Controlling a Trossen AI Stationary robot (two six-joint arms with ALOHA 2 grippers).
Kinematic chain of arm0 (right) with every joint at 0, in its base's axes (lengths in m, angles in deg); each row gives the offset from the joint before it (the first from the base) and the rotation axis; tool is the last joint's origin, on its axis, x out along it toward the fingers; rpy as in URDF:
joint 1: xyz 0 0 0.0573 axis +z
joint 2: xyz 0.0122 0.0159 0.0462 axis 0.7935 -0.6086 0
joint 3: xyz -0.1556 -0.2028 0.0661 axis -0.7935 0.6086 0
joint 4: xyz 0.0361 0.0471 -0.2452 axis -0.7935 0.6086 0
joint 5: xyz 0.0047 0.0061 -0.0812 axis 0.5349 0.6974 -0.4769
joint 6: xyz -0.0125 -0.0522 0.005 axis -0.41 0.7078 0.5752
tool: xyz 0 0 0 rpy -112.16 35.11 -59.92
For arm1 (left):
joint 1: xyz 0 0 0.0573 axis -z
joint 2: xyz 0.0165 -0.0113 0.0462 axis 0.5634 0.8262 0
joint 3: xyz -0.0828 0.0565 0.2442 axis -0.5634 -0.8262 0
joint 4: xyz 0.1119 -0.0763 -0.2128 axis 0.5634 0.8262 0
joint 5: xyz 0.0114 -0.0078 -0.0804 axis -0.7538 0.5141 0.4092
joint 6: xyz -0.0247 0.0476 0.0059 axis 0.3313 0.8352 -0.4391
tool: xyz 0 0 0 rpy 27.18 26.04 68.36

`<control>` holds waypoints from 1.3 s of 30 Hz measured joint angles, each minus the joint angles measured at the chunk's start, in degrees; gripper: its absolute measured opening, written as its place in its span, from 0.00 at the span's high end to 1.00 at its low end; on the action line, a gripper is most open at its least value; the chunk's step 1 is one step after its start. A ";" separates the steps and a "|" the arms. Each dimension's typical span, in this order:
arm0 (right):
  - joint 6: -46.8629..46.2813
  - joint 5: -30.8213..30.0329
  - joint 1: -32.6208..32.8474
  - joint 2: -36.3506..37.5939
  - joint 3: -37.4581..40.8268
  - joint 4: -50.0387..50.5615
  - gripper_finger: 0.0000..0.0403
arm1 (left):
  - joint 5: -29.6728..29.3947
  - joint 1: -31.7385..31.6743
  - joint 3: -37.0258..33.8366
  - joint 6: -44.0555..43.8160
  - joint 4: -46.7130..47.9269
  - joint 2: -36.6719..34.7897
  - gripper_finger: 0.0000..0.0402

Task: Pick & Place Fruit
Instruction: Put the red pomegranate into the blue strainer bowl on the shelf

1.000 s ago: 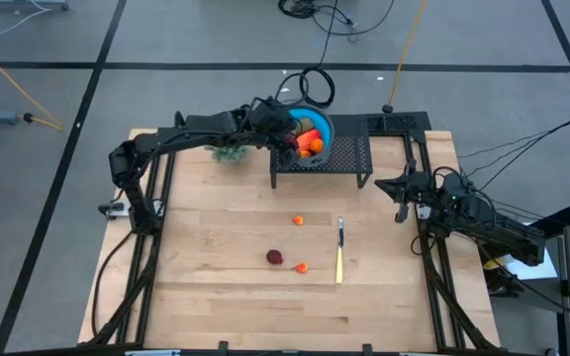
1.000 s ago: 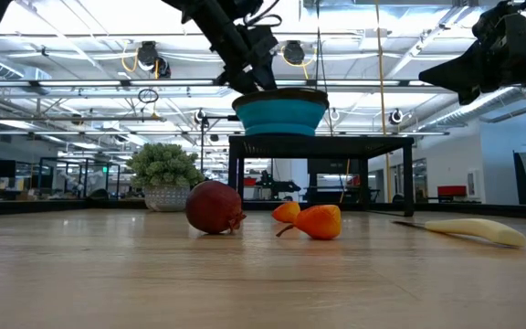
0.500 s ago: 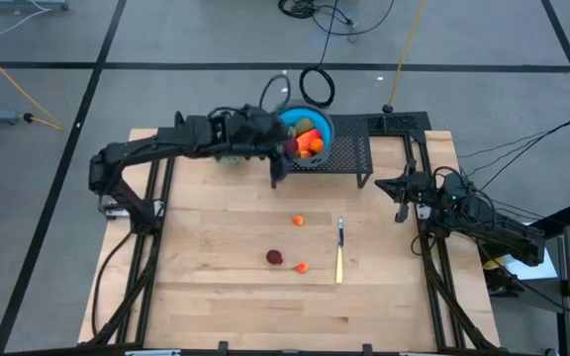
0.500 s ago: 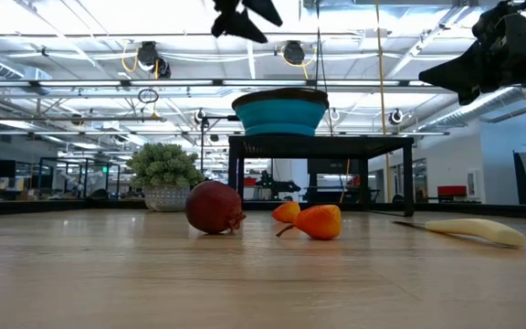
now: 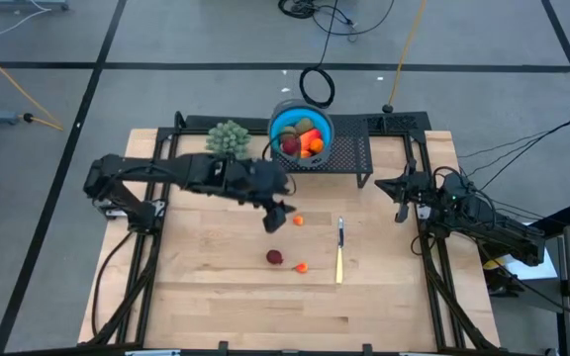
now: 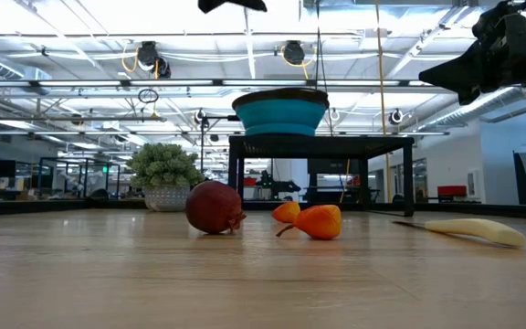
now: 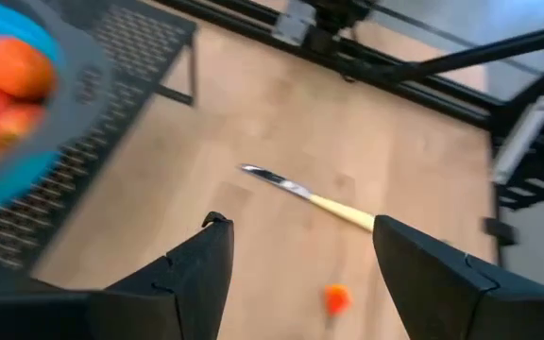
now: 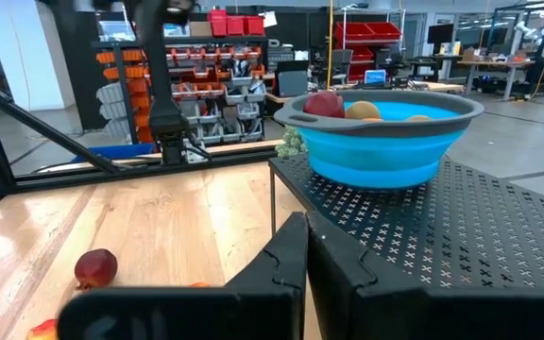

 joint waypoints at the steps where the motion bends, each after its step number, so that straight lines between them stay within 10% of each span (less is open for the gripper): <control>1: 0.00 0.00 0.02 0.00 0.00 0.01 1.00 | 0.00 0.93 0.00 -1.54 0.00 0.00 0.38; 12: 0.00 0.00 0.02 0.00 0.00 0.01 1.00 | -2.65 9.26 0.00 -8.97 0.81 0.46 0.38; 26: 0.02 0.02 0.01 0.02 0.00 0.24 1.00 | -4.82 15.79 0.00 19.25 4.18 8.21 0.38; 39: 0.02 0.02 0.02 0.02 0.00 0.33 1.00 | -4.46 15.35 -0.02 25.85 12.78 19.31 0.38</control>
